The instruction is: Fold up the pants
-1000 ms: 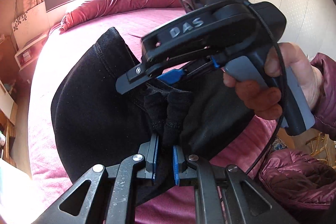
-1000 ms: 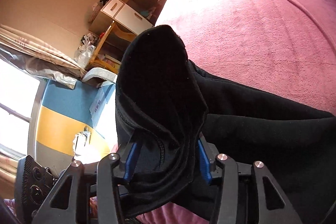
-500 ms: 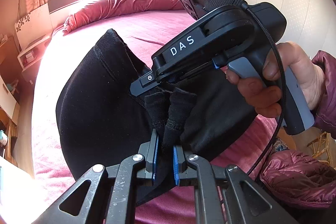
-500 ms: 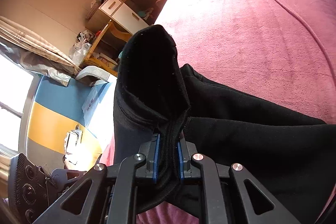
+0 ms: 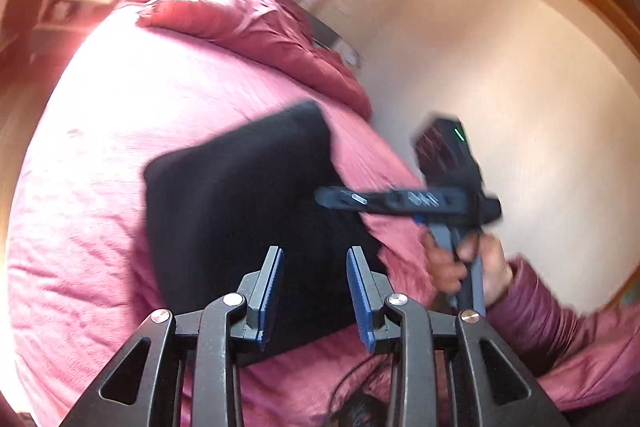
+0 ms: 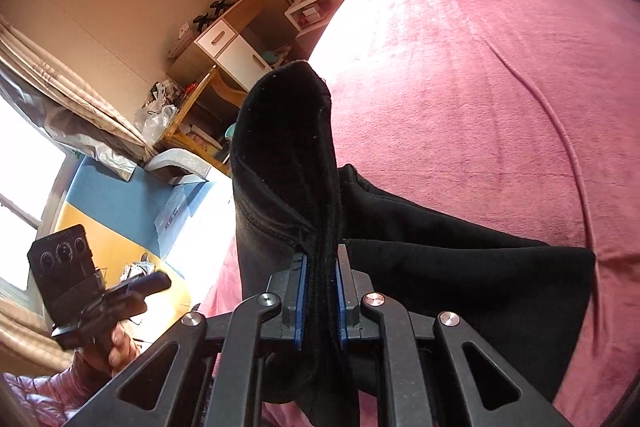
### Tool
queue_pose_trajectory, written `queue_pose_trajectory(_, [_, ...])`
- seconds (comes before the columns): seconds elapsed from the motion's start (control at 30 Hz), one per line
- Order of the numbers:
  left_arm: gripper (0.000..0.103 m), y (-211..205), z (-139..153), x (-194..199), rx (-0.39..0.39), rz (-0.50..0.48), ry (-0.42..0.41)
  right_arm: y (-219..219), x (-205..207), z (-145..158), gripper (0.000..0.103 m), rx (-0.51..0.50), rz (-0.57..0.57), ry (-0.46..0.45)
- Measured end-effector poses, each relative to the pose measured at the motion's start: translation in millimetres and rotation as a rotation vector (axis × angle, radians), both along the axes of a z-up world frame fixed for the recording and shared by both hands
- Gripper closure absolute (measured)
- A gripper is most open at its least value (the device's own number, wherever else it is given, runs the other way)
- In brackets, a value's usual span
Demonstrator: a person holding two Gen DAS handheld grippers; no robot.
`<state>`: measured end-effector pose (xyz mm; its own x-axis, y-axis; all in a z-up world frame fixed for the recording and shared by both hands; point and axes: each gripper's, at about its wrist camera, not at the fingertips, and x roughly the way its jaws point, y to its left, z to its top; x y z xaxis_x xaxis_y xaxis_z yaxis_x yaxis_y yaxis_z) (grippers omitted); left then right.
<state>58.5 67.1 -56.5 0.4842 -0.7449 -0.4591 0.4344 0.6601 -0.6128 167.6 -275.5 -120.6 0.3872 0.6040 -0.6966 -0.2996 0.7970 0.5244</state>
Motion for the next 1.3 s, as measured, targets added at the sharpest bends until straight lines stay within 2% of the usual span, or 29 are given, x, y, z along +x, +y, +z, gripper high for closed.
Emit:
queue_pose_trajectory(0.1, [0.07,19,-12,14,0.029,0.092,0.05,-32,-11,3,0.091,0.011,-0.058,0.003])
queue_pose_trajectory(0.27, [0.07,17,-34,33,0.049,0.118,0.126,-82,-27,-16,0.091,0.018,-0.164,0.053])
queue_pose_trajectory(0.5, [0.07,-37,-63,55,0.118,0.021,0.175,-136,-35,-72,0.091,-0.026,-0.304,0.156])
queue_pose_trajectory(0.6, [0.07,-65,-74,54,0.175,-0.041,0.187,-154,-37,-95,0.101,-0.046,-0.361,0.201])
queue_pose_trajectory(0.67, [0.07,-84,-84,55,0.215,-0.088,0.208,-166,-40,-108,0.101,-0.035,-0.399,0.226])
queue_pose_trajectory(0.73, [0.07,-99,-96,52,0.277,-0.116,0.227,-175,-44,-115,0.102,-0.089,-0.436,0.244])
queue_pose_trajectory(0.83, [0.07,-110,-102,47,0.326,-0.124,0.208,-189,-59,-112,0.1,-0.044,-0.476,0.23])
queue_pose_trajectory(0.93, [0.07,-105,-100,49,0.299,-0.122,0.21,-194,-80,-95,0.094,0.05,-0.504,0.184])
queue_pose_trajectory(0.97, [0.07,-103,-99,51,0.289,-0.118,0.216,-193,-88,-89,0.081,0.089,-0.492,0.166])
queue_pose_trajectory(1.0, [0.07,-101,-99,52,0.283,-0.115,0.219,-189,-94,-85,0.062,0.109,-0.481,0.149])
queue_pose_trajectory(1.07, [0.07,-98,-96,53,0.272,-0.105,0.218,-177,-103,-80,0.048,0.133,-0.452,0.14])
queue_pose_trajectory(1.17, [0.07,-97,-89,50,0.259,-0.099,0.212,-155,-104,-82,0.049,0.089,-0.412,0.151])
queue_pose_trajectory(1.23, [0.07,-97,-87,47,0.263,-0.106,0.209,-141,-101,-90,0.068,0.05,-0.384,0.183])
queue_pose_trajectory(1.27, [0.07,-99,-86,45,0.27,-0.109,0.204,-134,-99,-91,0.093,0.0,-0.374,0.186])
queue_pose_trajectory(1.3, [0.07,-96,-84,42,0.276,-0.111,0.196,-127,-103,-88,0.093,-0.051,-0.362,0.179])
